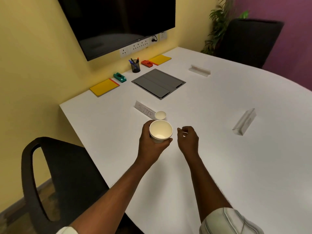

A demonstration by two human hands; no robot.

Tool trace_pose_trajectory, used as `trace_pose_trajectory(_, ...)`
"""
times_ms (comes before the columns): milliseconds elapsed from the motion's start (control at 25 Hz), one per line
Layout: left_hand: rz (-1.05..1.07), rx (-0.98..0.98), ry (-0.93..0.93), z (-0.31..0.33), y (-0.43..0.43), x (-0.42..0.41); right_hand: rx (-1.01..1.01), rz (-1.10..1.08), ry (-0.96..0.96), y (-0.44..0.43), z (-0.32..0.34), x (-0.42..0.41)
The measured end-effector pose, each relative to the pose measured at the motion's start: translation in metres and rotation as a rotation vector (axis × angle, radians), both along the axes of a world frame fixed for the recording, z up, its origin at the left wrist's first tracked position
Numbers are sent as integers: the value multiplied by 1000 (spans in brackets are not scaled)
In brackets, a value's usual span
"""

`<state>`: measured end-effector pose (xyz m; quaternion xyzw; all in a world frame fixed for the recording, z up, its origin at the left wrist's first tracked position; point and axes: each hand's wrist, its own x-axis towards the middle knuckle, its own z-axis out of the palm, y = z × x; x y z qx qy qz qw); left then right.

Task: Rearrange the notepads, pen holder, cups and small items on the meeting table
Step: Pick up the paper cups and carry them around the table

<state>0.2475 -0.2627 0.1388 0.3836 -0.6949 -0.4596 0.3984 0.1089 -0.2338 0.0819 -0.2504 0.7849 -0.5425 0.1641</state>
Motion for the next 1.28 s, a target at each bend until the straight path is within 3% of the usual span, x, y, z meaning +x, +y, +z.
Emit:
trace_pose_trajectory(200,-84,25,29,5,39,9,-190,12,-140,68,53,30)
trace_pose_trajectory(320,-179,36,64,15,65,16,-229,51,-111,105,84,54)
trace_pose_trajectory(640,-427,66,151,45,139,62,61,47,142,202,121,133)
trace_pose_trajectory(920,-665,59,169,51,237,67,85,-200,163,309,130,164)
trace_pose_trajectory(1280,-908,-9,209,78,394,10,21,-475,249,467,157,135)
